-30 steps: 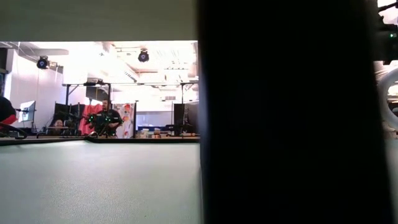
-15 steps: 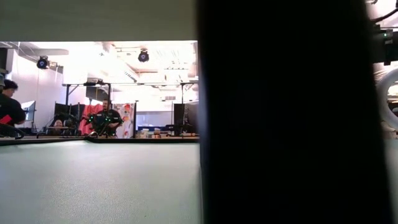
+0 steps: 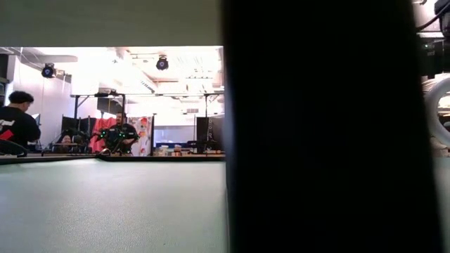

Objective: Place coffee mugs
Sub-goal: Move the bottom blue patterned mug to the center of the table

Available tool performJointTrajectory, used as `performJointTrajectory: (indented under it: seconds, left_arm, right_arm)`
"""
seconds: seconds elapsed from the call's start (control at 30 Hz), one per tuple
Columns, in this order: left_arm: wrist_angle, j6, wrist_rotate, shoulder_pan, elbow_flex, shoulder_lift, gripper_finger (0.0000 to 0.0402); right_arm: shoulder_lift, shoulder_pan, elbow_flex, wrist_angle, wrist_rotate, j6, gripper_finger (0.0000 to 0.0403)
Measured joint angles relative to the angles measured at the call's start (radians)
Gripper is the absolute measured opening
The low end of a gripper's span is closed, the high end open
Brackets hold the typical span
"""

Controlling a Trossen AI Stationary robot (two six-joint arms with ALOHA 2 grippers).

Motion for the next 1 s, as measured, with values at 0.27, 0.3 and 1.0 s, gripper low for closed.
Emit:
performJointTrajectory:
  seconds: [0.27,0.3,1.0]
  left_arm:
    - [-0.003,0.000,0.035,-0.005,-0.006,0.011,0.0092]
    - [-0.008,0.011,0.035,-0.005,-0.006,0.010,0.0092]
    - [-0.007,0.139,0.106,-0.005,-0.307,-0.235,0.0092]
  right_arm:
    - [0.151,-0.080,0.262,-0.307,-0.007,-0.061,0.0082]
    - [0.179,-0.091,0.304,-0.391,-0.007,-0.035,0.0082]
    - [0.444,-0.142,0.740,-1.161,-0.528,0.586,0.0082]
